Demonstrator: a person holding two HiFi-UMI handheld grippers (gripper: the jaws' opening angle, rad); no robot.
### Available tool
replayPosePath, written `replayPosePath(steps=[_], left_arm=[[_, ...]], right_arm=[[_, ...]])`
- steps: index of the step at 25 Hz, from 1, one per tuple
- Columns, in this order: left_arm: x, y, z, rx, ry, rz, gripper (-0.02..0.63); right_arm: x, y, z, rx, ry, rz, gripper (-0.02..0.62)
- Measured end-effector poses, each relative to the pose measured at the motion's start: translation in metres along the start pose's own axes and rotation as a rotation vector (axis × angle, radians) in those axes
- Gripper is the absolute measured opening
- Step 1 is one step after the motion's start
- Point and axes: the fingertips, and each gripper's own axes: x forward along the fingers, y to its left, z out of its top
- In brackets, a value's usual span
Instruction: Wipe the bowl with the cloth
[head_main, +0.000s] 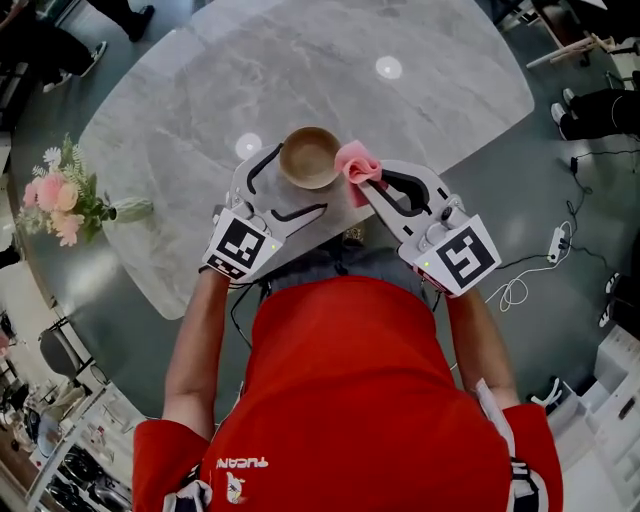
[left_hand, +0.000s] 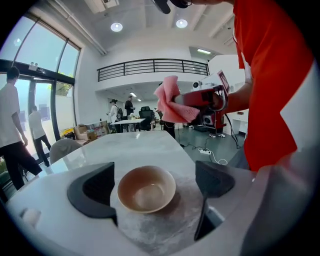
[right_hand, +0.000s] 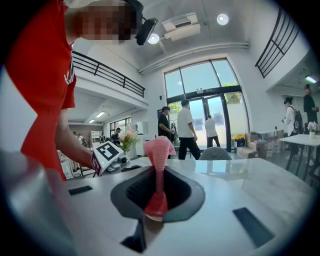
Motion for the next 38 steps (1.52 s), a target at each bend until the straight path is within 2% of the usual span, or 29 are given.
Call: replayPosePath(steps=[4,8,23,38], left_arm=[[0.012,0.002,-0.016,-0.002,0.034,-0.038,0.544],[0.021,0.006,-0.038,-0.02,0.086,-0.05,0.584],[0.048,0.015,-0.058,-0.04,0.094,-0.115,0.586],[0.066,0.013,-0.057,-0.054,0.09,-0.149,0.586]], right_arm=[[0.0,0.001,-0.003,-0.003,0.016,-0.014,0.021],[0.0,0.0,-0.002,0.01,0.023,-0.033,0.021],[-0.002,-0.005,-0.016,0.016,0.093,-0.079,0.021],[-0.007,-0.015,-0.02,0.027,0.117,-0.098,0.021]])
